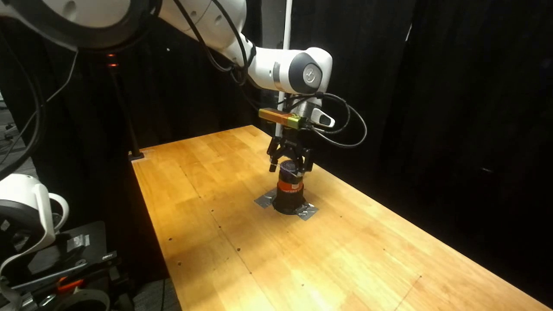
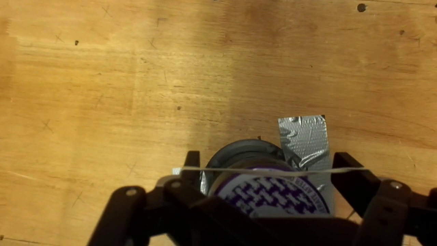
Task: Put the rubber band around the brown cup
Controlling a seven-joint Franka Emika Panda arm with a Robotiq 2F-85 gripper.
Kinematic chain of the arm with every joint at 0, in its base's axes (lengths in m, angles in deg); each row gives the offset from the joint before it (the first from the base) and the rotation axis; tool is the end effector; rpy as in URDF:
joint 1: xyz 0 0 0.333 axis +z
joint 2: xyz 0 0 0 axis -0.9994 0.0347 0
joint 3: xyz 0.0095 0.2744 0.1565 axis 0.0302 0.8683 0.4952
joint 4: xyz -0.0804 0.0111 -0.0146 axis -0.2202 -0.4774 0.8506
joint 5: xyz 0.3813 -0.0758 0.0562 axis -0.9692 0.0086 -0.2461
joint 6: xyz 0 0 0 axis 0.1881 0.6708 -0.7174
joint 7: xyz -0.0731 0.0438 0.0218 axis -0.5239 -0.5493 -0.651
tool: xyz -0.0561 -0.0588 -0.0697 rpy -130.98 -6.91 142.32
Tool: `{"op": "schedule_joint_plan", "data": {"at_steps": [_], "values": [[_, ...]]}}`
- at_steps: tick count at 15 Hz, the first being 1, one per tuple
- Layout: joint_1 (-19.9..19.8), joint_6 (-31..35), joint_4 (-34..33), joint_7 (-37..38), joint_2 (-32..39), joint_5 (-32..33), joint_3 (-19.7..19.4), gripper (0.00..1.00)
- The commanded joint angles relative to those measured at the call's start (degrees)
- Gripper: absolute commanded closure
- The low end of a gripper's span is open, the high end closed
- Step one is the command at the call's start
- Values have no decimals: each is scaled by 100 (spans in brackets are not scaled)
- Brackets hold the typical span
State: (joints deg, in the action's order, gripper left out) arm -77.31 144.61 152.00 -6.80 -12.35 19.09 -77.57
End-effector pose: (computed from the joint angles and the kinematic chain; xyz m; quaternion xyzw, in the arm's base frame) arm 0.6970 0.1289 0.2424 0.9772 0.0833 -0.1845 0.0648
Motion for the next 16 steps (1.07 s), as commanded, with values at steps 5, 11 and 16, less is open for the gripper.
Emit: {"op": "schedule_joint_plan", "data": {"at_steps": [5,11,16], "values": [[-33,1661,2352,167,-1368,28,109,0],[65,3679,3905,477,-2142,335,6,32],[232,5429,5331,1118,-2786,1034,-237,71]]}}
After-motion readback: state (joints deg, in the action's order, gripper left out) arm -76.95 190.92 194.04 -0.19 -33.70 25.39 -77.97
